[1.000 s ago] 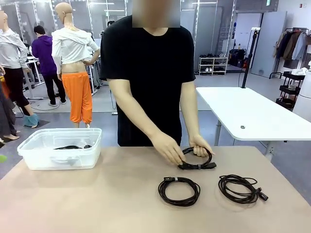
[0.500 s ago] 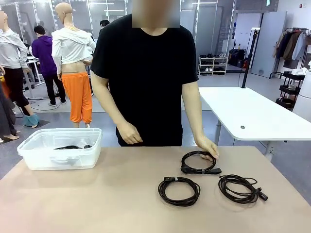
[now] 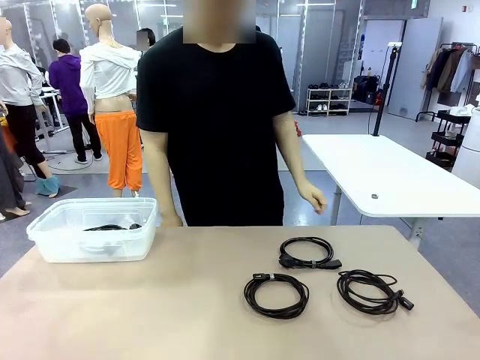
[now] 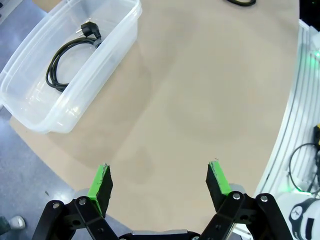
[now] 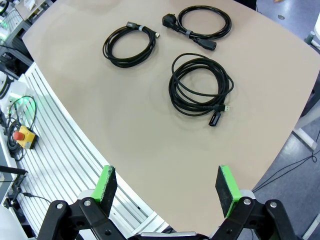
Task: Organize and store the cables.
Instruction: Place the Power Cable into the Organizing box.
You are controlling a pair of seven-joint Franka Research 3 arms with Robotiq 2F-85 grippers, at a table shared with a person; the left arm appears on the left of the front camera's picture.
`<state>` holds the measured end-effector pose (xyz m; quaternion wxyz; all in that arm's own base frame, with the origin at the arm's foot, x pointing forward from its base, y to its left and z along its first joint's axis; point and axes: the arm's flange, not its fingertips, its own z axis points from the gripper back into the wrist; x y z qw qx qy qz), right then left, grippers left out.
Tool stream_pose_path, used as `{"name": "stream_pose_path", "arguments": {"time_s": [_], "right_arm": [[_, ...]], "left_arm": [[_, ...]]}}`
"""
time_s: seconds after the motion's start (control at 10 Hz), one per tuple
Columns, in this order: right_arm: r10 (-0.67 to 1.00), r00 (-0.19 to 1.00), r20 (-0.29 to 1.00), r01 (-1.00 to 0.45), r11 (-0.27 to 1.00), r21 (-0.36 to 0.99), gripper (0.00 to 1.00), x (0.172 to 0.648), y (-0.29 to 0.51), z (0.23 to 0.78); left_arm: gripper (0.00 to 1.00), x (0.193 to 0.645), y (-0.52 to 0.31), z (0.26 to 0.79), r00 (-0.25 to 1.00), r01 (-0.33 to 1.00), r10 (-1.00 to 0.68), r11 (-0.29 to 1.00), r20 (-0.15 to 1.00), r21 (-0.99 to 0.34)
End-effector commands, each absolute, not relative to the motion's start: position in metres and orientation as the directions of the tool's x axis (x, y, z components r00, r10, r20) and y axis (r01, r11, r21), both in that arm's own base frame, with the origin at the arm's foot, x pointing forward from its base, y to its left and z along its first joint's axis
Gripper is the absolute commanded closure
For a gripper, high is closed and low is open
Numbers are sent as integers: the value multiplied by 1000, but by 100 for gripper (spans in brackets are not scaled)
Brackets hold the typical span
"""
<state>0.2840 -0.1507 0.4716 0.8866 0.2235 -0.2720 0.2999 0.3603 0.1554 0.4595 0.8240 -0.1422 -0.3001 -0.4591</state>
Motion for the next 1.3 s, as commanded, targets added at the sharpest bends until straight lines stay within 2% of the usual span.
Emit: {"name": "stream_pose_path", "arguments": {"time_s": [0.0, 0.7, 0.9, 1.2], "right_arm": [[413, 663, 624, -662, 714, 231, 0, 284, -152, 471], [410, 672, 616, -653, 720, 233, 0, 284, -151, 472], [546, 608, 577, -709, 700, 86, 0, 297, -119, 510], [741, 495, 454, -821, 569, -33, 0, 350, -63, 533]], "left_arm": [[4, 359, 152, 458, 396, 838, -660, 544, 638, 43], [4, 359, 152, 458, 396, 838, -660, 544, 638, 43], [4, 359, 152, 458, 396, 838, -660, 544, 638, 43], [4, 359, 152, 458, 396, 838, -660, 544, 638, 43]]}}
